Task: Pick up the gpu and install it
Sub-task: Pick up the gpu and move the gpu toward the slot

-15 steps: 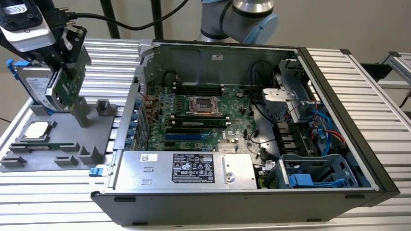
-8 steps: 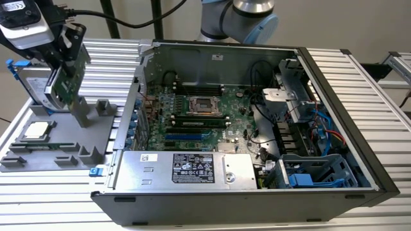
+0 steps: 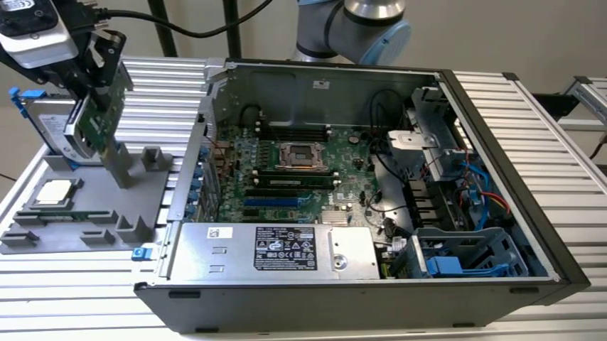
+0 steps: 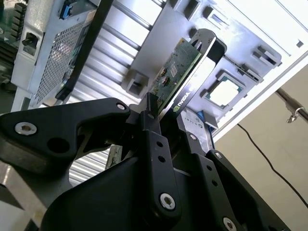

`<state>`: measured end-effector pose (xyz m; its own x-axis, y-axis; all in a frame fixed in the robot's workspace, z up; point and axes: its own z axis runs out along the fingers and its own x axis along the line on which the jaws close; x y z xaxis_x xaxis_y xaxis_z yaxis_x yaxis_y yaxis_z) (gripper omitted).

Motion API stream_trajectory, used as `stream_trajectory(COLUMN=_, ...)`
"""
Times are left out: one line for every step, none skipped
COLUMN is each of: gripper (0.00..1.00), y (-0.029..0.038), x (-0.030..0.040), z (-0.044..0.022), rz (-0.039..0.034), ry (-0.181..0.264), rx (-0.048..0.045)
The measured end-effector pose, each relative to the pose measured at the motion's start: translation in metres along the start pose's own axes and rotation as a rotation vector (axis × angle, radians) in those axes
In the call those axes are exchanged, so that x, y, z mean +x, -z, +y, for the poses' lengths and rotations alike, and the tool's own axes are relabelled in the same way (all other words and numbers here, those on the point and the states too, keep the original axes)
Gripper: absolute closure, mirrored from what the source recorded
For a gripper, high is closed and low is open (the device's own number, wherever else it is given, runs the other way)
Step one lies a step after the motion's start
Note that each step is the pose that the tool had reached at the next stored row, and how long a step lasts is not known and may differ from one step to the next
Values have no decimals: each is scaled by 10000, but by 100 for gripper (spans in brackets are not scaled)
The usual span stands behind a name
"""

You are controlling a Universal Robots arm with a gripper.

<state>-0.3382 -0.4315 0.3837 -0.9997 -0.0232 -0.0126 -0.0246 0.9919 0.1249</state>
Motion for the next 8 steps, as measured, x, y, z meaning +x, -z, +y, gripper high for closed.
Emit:
stream_trajectory(gripper=100, y=5, x=0, z=1, rz=0, ry=0, rx=-7)
stream_trajectory(gripper=100, y=11, x=0, z=1, rz=0, ry=0, rx=-12)
stream_trajectory(gripper=100, y=16, x=0, z=2, rz=0, ry=0, rx=-18)
stream_trajectory(gripper=100, y=21, x=0, z=3, rz=-1, ry=0, rx=-24)
stream_trajectory(gripper=100, y=26, x=0, z=4, rz=-1, ry=-1, rx=-30)
stream_trajectory(gripper=100, y=31, x=0, z=4, rz=0, ry=0, rx=-36)
stream_trajectory(gripper=100, y=35, x=-1, z=4, rz=-1, ry=0, rx=-41)
stream_trajectory(gripper=100, y=40, x=-1, z=5, rz=-1, ry=0, rx=-47)
